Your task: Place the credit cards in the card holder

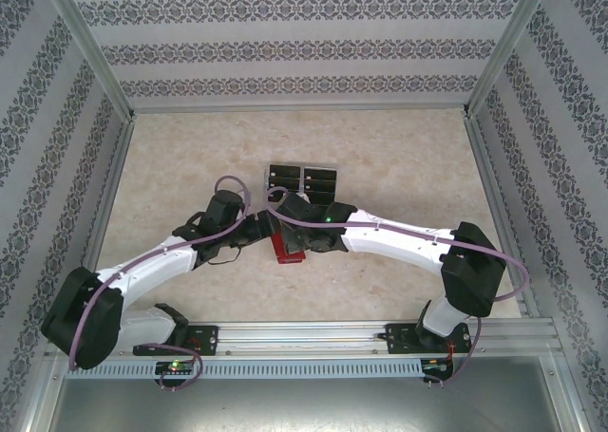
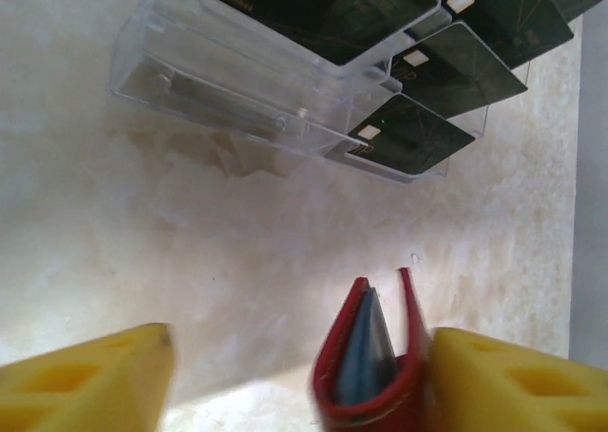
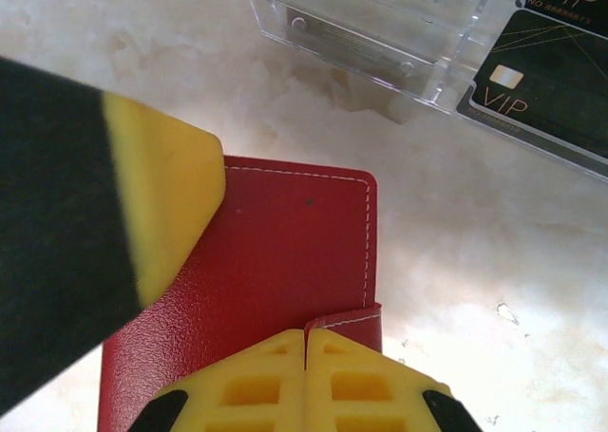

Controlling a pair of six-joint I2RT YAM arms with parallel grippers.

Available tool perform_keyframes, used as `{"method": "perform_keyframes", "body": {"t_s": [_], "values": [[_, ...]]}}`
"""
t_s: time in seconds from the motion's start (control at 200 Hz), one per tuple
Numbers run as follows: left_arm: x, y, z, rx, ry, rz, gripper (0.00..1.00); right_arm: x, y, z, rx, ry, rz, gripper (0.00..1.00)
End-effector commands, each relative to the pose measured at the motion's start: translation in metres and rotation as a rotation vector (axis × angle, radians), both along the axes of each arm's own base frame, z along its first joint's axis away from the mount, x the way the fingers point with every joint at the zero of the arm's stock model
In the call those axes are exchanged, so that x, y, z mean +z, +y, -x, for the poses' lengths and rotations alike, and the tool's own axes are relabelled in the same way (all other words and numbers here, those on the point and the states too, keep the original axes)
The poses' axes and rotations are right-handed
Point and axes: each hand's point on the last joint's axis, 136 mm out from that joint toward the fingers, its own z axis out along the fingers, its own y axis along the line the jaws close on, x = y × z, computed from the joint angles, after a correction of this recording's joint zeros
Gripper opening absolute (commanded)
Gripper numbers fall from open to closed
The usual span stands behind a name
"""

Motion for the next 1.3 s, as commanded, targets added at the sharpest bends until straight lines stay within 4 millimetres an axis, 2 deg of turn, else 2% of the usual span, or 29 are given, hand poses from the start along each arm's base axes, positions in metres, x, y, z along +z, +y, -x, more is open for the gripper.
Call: {"method": "perform_keyframes", "body": {"t_s": [0.0,0.055,0.12,0.195,0.37,0.39,0.42,0.445,0.47,0.555,0.67,0.799,0.974,1.159,1.294], "values": [[0.004,-0.013,-0.003,-0.026,-0.040,0.039,0.53,0.010,-0.001,-0.006,-0.028,-0.016,-0.050,0.00],[0.001,-0.014,-0.003,-0.024,-0.039,0.045,0.40,0.011,-0.003,-0.007,-0.039,-0.017,-0.067,0.00],[-0.003,-0.013,-0.004,-0.014,-0.035,0.035,0.16,0.012,-0.006,-0.007,-0.053,-0.017,-0.096,0.00],[-0.008,-0.010,-0.006,-0.007,-0.042,0.018,0.00,0.014,-0.011,-0.007,-0.067,-0.016,-0.126,0.00],[-0.014,-0.008,-0.011,-0.006,-0.059,-0.021,0.00,0.013,-0.021,-0.001,-0.087,-0.008,-0.158,0.00],[-0.014,-0.008,-0.012,-0.011,-0.059,-0.027,0.09,0.012,-0.021,0.000,-0.089,-0.007,-0.158,0.00],[-0.014,-0.008,-0.013,-0.014,-0.063,-0.040,0.36,0.010,-0.023,0.000,-0.092,-0.004,-0.157,0.00],[-0.015,-0.006,-0.014,-0.014,-0.060,-0.061,0.53,0.010,-0.024,0.001,-0.094,-0.002,-0.159,0.00],[-0.017,-0.002,-0.014,-0.010,-0.052,-0.087,0.61,0.008,-0.025,0.002,-0.095,0.002,-0.157,0.00],[-0.022,0.013,-0.014,0.003,-0.045,-0.180,0.77,0.003,-0.027,0.005,-0.101,0.012,-0.162,0.00],[-0.020,0.023,-0.011,-0.005,-0.047,-0.244,0.82,-0.001,-0.022,0.008,-0.099,0.038,-0.190,0.00],[-0.013,0.016,-0.006,-0.042,-0.044,-0.211,0.83,0.004,-0.011,0.010,-0.086,0.058,-0.248,0.00],[-0.005,0.006,-0.003,-0.059,-0.041,-0.142,0.83,0.023,0.000,0.012,-0.073,0.050,-0.327,0.00],[-0.002,0.002,-0.003,-0.062,-0.045,-0.106,0.84,0.036,0.002,0.013,-0.069,0.035,-0.357,0.00],[-0.005,0.002,-0.001,-0.053,-0.041,-0.092,0.83,0.036,-0.001,0.013,-0.077,0.031,-0.353,0.00]]}}
